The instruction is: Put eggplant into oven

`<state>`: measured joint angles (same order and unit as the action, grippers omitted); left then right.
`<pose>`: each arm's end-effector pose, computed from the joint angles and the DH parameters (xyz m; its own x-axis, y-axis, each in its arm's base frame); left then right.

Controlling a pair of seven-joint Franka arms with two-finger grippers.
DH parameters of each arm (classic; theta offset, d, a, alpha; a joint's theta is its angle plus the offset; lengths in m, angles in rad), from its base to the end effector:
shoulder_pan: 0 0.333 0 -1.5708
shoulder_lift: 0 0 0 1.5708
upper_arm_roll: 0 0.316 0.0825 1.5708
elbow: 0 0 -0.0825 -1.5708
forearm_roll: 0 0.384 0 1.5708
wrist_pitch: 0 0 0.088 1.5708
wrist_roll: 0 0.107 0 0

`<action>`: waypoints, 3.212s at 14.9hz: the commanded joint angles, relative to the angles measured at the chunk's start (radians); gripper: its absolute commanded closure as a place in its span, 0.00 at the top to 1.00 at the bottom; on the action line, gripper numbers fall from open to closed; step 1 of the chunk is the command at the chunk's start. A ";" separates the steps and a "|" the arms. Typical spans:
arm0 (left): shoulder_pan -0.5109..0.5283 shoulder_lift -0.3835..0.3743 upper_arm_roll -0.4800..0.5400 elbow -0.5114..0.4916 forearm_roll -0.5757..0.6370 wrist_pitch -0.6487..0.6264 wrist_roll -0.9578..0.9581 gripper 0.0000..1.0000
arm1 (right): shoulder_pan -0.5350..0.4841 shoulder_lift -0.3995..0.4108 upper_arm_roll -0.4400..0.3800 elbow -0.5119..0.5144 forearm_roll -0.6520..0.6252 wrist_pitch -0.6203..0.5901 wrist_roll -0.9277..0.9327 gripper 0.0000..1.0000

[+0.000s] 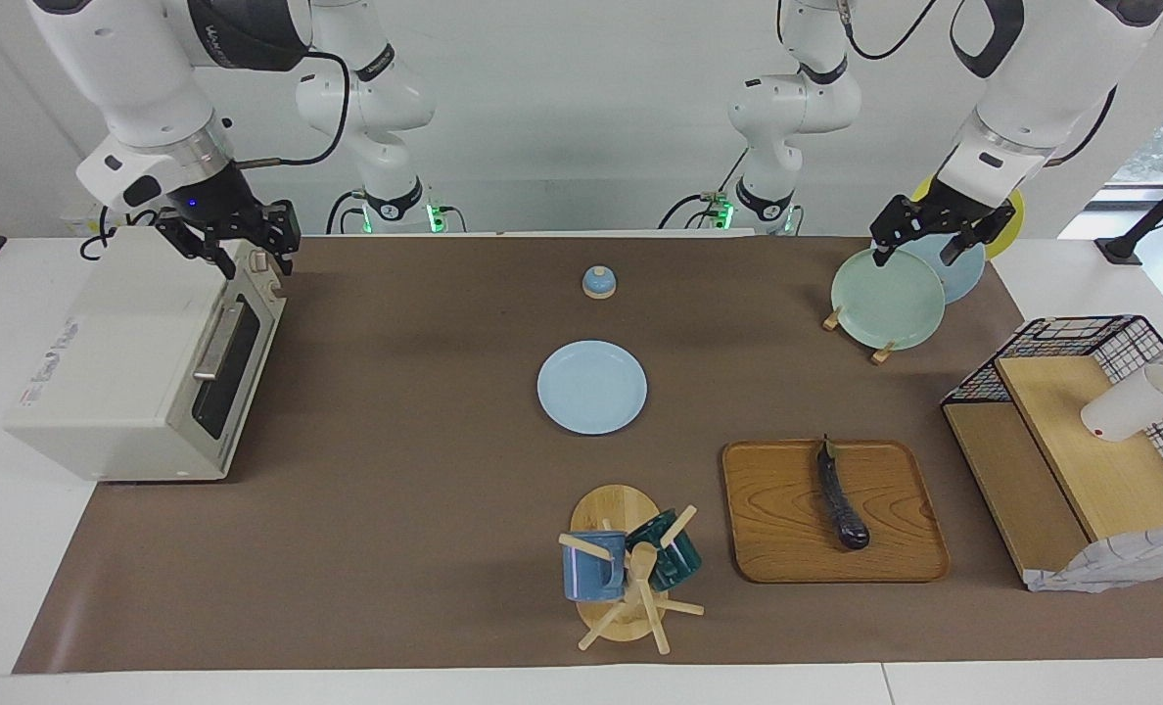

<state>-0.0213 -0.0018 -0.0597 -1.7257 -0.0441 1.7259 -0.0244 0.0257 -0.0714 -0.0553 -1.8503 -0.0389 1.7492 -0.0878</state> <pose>0.5601 -0.0496 0.5654 0.9988 -0.0498 0.0008 -0.0498 -0.9978 0.0435 0.5370 -0.0202 0.5459 0.9973 0.0653 -0.0328 0.0663 -0.9973 0.0313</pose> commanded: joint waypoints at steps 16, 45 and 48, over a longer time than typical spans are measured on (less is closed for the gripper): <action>-0.071 0.533 -0.011 0.094 0.013 0.528 0.090 1.00 | -0.109 0.004 0.003 -0.196 -0.211 0.191 -0.032 0.00; -0.471 0.164 -0.022 -0.121 -0.100 0.314 -0.490 0.00 | 0.212 0.245 0.018 -0.167 0.100 0.478 0.308 0.31; -0.615 0.186 -0.019 -0.242 -0.102 0.588 -0.632 0.00 | 0.246 0.234 0.018 -0.167 0.102 0.474 0.338 0.41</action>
<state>-0.5609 0.1870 -0.1018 -1.8689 -0.1248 2.1576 -0.5944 0.2656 0.1663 -0.0318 -2.0224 0.0396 2.2371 0.2463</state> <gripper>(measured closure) 0.749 0.797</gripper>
